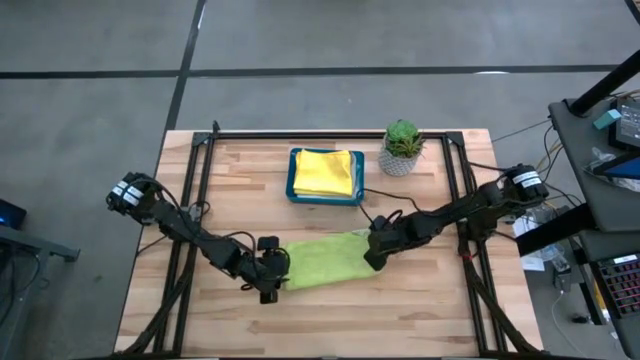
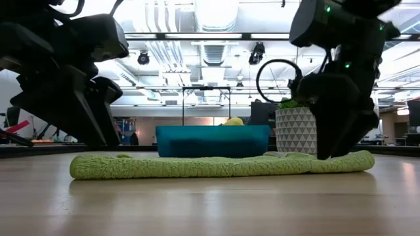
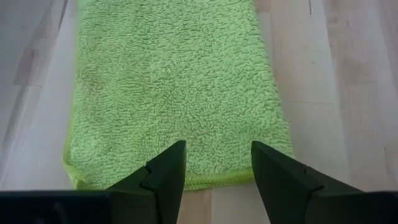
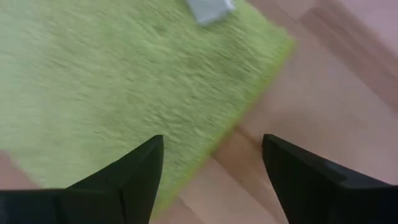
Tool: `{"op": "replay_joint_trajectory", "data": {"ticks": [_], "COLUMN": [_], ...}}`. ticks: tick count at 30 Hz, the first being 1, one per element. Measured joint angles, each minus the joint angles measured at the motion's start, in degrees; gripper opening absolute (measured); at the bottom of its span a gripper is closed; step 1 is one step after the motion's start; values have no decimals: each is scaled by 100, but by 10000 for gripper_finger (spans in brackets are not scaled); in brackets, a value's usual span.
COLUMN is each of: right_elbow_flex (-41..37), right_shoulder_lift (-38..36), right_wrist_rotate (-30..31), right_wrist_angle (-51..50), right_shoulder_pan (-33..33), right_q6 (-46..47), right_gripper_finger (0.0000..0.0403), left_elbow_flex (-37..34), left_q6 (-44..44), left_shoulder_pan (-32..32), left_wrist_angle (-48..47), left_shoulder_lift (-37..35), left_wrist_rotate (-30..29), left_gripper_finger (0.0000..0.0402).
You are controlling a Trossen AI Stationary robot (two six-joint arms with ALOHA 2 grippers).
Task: Fold microfiber towels
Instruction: Fold the green microfiber cloth
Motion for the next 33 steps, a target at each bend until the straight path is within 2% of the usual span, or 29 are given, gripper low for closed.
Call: {"op": "replay_joint_trajectory", "data": {"ticks": [5,11,15,20,24,31,33], "right_elbow_flex": [-462,-739,-880,-944,-944,-942,-942], "right_shoulder_lift": [-31,-18,-2,5,25,61,19], "right_wrist_rotate": [-111,-194,-236,-109,-24,-8,-21], "right_wrist_angle": [1178,2256,2808,3033,3229,3367,3331], "right_shoulder_pan": [-34,-36,-45,-67,-71,-74,-74], "right_q6": [-6,46,46,-3,-123,-326,-369], "right_gripper_finger": [258,225,199,174,133,29,15], "left_elbow_flex": [-47,-47,-47,-47,-47,-12,-1], "left_q6": [0,0,2,4,45,39,58], "left_shoulder_pan": [0,1,0,0,2,2,-2], "left_wrist_angle": [49,53,53,54,58,15,-5], "left_shoulder_lift": [0,0,0,0,0,0,-23], "left_wrist_rotate": [-151,-162,-162,-177,-258,-256,-250], "left_gripper_finger": [166,166,166,166,166,166,166]}}
